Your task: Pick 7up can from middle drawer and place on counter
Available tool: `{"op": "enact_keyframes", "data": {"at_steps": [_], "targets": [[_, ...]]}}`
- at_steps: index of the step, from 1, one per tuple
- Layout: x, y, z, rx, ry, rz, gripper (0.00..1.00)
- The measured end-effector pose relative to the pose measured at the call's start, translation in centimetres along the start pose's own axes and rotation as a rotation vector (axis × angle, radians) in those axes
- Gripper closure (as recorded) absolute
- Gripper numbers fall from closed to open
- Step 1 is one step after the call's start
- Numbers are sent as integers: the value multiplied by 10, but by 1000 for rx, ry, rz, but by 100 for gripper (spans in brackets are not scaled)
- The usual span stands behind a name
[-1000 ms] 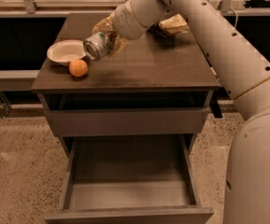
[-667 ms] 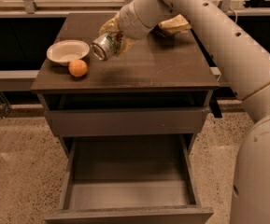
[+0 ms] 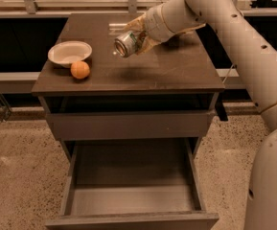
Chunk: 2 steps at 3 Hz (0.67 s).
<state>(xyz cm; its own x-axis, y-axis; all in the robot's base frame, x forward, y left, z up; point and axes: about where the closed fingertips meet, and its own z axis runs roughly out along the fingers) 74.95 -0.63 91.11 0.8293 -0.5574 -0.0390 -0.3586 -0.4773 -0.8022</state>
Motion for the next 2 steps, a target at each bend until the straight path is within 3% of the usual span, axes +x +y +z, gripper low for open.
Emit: {"op": "enact_keyframes", "data": {"at_steps": [2], "targets": [[-1,-2,4,5,-9,3,36]]}}
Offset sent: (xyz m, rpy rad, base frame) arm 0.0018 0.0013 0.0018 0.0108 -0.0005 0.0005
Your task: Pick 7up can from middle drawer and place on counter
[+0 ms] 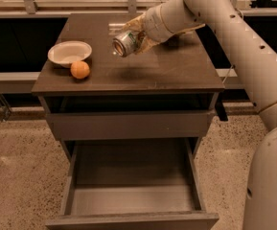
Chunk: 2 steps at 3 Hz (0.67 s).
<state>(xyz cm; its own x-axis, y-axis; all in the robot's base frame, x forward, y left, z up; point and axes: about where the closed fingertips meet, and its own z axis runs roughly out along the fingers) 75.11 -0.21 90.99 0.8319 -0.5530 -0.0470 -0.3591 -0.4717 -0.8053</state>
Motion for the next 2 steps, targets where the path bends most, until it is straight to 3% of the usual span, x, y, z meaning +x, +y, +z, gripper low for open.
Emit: {"op": "enact_keyframes", "data": {"at_steps": [1,2], "targets": [[-1,1,3,-2,-5,0,13],[-3,1,6,-4,-10,0,0]]}}
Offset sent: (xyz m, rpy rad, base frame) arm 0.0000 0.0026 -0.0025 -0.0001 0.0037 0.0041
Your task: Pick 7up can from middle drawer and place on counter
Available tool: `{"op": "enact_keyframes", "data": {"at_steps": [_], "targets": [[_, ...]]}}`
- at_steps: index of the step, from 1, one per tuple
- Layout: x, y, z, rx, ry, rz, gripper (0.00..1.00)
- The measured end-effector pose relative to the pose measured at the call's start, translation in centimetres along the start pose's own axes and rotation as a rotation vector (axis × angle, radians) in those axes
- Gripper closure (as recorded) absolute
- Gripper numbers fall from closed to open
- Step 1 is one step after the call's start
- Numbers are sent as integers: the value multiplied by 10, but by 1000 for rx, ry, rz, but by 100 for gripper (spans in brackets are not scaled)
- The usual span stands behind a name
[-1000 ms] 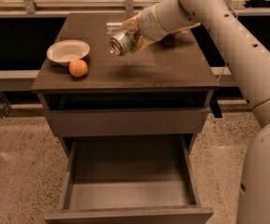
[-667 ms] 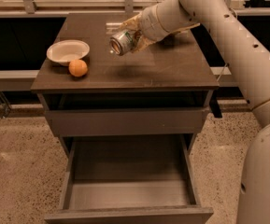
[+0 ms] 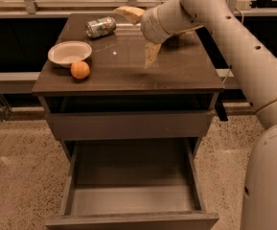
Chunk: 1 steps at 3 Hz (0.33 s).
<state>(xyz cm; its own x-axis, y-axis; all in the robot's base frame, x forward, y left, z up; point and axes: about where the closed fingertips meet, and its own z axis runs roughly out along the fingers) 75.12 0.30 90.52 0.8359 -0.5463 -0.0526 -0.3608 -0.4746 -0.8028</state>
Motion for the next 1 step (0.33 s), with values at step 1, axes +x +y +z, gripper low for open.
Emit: {"op": "enact_keyframes", "data": {"at_steps": [1], "targets": [[0,0,0,0,0,0,0]]}}
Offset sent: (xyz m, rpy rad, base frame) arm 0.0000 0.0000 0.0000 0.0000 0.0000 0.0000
